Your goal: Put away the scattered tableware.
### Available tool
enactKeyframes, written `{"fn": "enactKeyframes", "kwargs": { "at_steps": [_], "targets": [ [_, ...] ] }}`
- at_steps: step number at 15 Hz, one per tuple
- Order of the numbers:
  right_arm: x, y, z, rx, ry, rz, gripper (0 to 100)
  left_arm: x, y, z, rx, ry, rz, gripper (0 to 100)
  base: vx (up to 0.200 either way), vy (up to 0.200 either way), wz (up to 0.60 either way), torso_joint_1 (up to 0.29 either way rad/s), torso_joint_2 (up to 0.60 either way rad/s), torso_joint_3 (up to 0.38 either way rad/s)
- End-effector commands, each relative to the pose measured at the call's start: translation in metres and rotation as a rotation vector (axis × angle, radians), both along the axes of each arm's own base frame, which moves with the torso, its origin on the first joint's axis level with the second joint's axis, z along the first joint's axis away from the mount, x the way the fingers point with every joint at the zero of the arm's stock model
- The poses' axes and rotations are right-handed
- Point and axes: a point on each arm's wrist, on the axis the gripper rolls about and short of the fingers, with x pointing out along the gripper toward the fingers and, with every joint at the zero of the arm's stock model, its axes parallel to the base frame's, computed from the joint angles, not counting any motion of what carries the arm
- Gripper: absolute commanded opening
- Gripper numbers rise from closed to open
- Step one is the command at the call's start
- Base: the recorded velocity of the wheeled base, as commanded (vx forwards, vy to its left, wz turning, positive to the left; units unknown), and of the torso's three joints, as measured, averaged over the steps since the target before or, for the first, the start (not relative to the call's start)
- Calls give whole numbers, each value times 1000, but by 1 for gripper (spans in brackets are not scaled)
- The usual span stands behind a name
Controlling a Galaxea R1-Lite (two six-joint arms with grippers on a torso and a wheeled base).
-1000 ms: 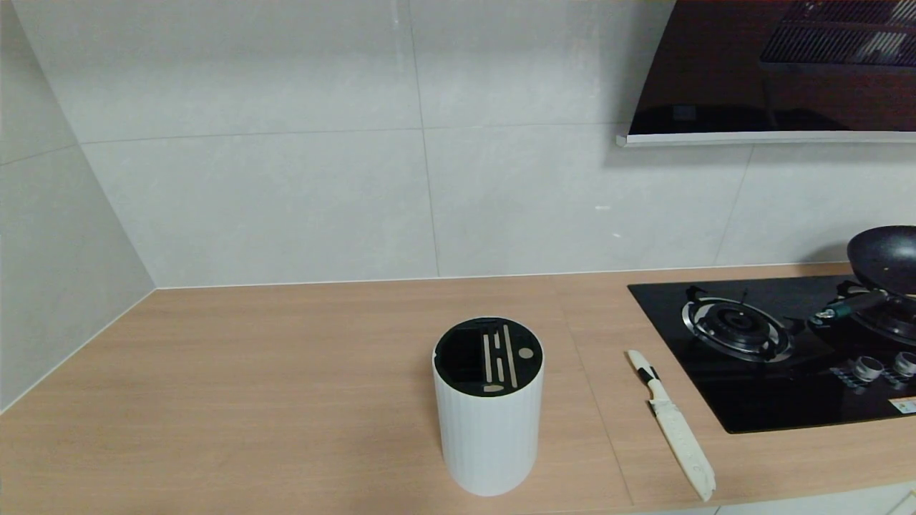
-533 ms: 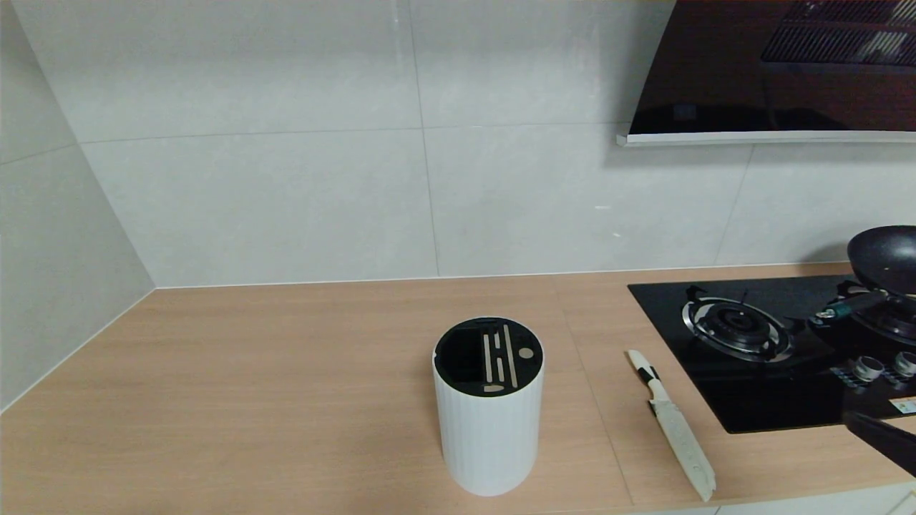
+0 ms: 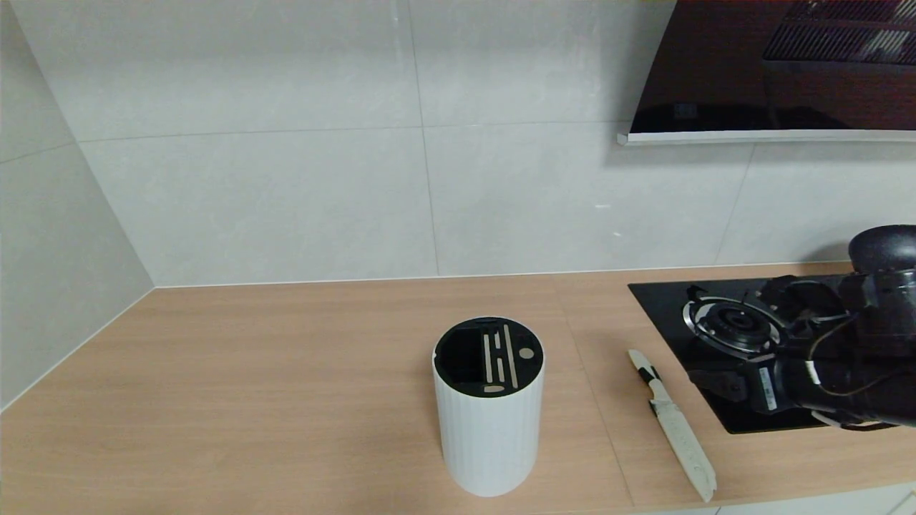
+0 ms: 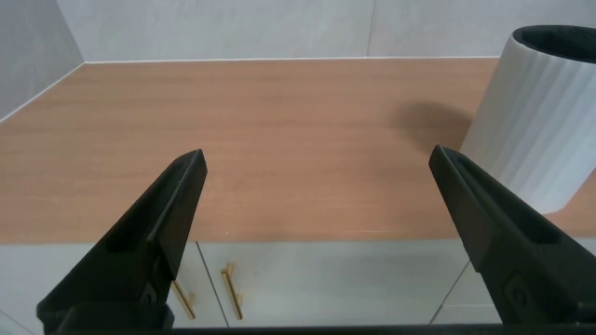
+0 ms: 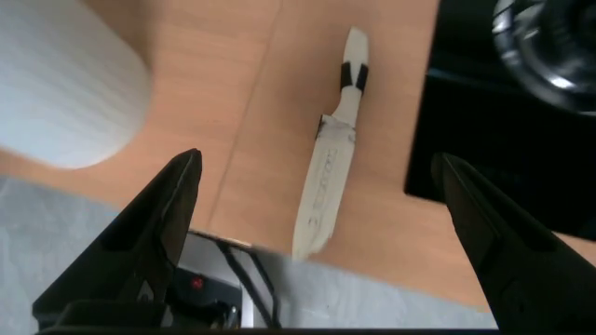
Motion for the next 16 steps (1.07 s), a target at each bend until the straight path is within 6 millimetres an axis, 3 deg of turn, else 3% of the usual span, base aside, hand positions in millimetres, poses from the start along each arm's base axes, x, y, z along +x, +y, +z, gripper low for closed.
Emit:
{"fn": "enactKeyframes", "kwargs": {
  "at_steps": [1,6,11,16],
  "targets": [
    [40,6,-62,-31,132,-14,100,0,0,0,0,0,0,100,0,0,0,0,0,0],
    [68,8,-126,-79,163,-69,100,0,0,0,0,0,0,100,0,0,0,0,0,0],
    [76,8,-145,-89,166,-91,100,0,0,0,0,0,2,100,0,0,0,0,0,0],
    [81,9,-150,-96,142,-103,100,0,0,0,0,0,2,100,0,0,0,0,0,0]
  ]
}}
